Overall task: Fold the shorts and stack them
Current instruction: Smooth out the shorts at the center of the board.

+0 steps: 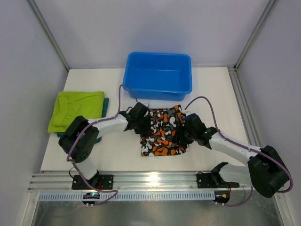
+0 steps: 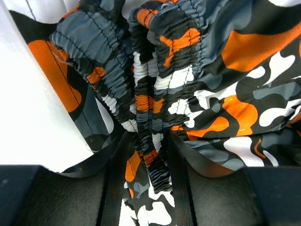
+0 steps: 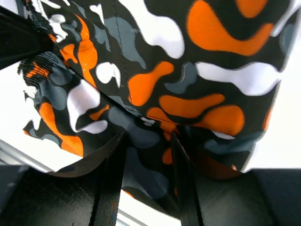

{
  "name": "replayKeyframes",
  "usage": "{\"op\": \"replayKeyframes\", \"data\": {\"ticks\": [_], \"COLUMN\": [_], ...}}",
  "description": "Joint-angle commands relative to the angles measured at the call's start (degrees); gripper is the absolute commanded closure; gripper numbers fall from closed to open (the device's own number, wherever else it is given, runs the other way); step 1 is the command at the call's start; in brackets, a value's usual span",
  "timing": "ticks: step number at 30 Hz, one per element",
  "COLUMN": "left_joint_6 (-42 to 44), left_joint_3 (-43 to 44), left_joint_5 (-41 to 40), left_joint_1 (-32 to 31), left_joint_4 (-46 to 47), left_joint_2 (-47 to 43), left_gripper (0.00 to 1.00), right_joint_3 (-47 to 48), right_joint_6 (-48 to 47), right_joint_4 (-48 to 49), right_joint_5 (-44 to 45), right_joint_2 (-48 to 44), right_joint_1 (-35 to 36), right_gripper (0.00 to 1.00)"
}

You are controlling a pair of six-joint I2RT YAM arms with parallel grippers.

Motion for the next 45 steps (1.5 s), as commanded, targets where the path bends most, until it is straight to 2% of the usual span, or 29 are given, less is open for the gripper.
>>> {"op": "replayKeyframes", "data": {"ticks": [1, 5, 9, 11, 16, 23, 28, 33, 37, 39, 41, 45], "left_joint_6": [0.84, 1.37, 2.25, 2.25, -0.12, -2.4, -2.85, -0.04, 1.46, 1.46, 1.02, 0.76], "left_joint_3": [1.02, 3.31, 6.56, 7.7, 7.1, 8.15, 10.43, 13.06, 14.82, 15.18, 14.22, 12.98], "left_joint_5": [-7.32, -8.2, -7.86, -5.49, -2.49, 4.19, 4.1, -0.28, -2.05, -1.62, -1.35, -2.22], "left_joint_1": [1.0, 1.18, 1.09, 1.0, 0.04, -2.34, -2.34, -2.16, -1.28, -1.28, -1.28, -1.28], "left_joint_4": [-2.62, -6.66, -8.77, -8.78, -5.54, -0.44, 0.89, 2.04, 1.95, 1.51, 2.38, 2.83], "left_joint_2": [1.74, -1.58, -5.73, -6.26, -5.91, -3.89, 0.49, 6.91, 9.82, 9.74, 8.69, 6.66], "left_gripper": [0.6, 0.61, 0.59, 0.59, 0.59, 0.57, 0.57, 0.58, 0.58, 0.58, 0.58, 0.58], "right_joint_3": [5.53, 10.47, 12.58, 11.27, 0.9, -3.84, -6.22, -7.72, -4.65, -0.02, 3.25, 8.88], "right_joint_6": [-3.05, -4.8, -5.6, -4.64, -0.07, 0.63, 5.46, 8.37, 7.32, 5.31, 3.64, 0.03], "right_joint_4": [-5.14, -10.51, -10.35, -7.81, 0.02, -1.81, -1.74, 0.03, -3.99, -6.9, -9.55, -7.45], "right_joint_5": [5.68, 4.45, 3.84, 1.74, 1.2, 6.11, 10.78, 13.59, 15.08, 19.29, 21.06, 19.21], "right_joint_2": [-2.3, -7.13, -6.36, -4.78, -5.21, -7.84, -11.45, -8.64, -9.25, -11.09, -11.89, -10.58], "right_joint_1": [-0.14, -0.14, -0.4, -0.41, 0.38, 3.71, 9.7, 14.44, 14.54, 14.28, 12.09, 4.79], "right_gripper": [0.53, 0.5, 0.49, 0.49, 0.49, 0.5, 0.5, 0.5, 0.5, 0.5, 0.5, 0.5]}}
